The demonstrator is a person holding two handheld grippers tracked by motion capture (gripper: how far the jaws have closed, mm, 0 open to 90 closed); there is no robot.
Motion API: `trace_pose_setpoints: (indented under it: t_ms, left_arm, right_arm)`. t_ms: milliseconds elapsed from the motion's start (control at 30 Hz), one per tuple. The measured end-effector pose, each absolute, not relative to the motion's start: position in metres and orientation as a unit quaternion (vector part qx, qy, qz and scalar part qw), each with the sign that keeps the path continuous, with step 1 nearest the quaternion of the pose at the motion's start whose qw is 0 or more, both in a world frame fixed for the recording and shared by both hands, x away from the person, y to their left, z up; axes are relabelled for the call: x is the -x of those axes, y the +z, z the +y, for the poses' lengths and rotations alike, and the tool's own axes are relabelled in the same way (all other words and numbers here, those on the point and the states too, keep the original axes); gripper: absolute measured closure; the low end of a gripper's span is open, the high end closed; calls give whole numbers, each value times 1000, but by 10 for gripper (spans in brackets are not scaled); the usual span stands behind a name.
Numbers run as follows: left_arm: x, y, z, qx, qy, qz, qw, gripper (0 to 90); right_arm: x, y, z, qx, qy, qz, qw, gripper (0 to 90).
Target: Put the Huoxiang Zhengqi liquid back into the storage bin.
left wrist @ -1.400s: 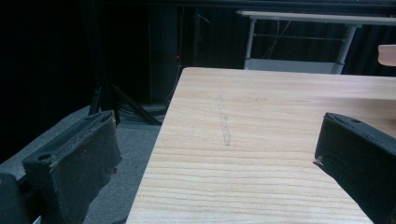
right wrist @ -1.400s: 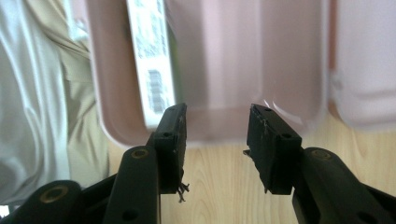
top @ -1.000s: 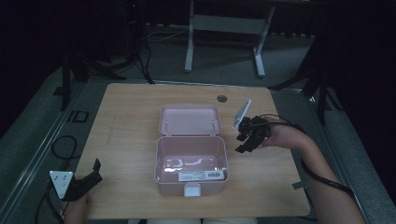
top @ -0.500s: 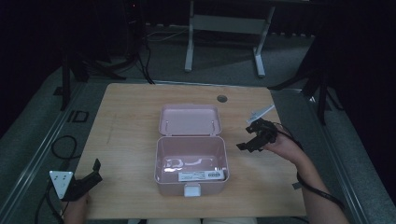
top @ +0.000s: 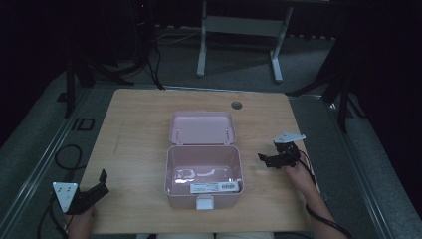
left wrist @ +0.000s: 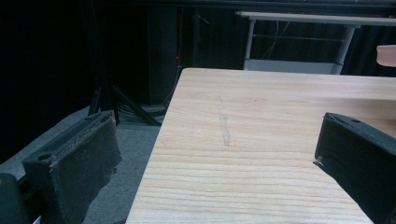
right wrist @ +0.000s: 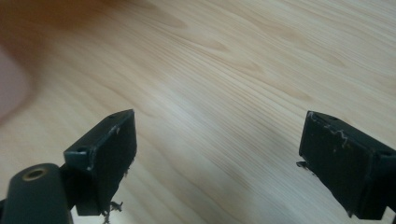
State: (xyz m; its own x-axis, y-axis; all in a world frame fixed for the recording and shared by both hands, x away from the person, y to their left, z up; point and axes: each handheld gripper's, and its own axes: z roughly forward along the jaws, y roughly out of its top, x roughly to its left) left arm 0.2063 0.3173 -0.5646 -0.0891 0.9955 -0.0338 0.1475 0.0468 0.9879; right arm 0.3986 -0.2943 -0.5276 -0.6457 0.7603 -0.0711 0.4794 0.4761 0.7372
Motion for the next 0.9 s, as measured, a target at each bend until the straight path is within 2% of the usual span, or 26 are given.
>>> trace_pose_setpoints:
  t_ms: [267,900]
  left_arm:
    - [-206,-565,317,-505,472,567,449,4]
    - [-206,-565,317,-502,474,567,450,4]
  right_arm:
    - [-388,-540,-317,-430,373,782,253,111]
    - [-356,-544,-359,-487,388,727,289,110]
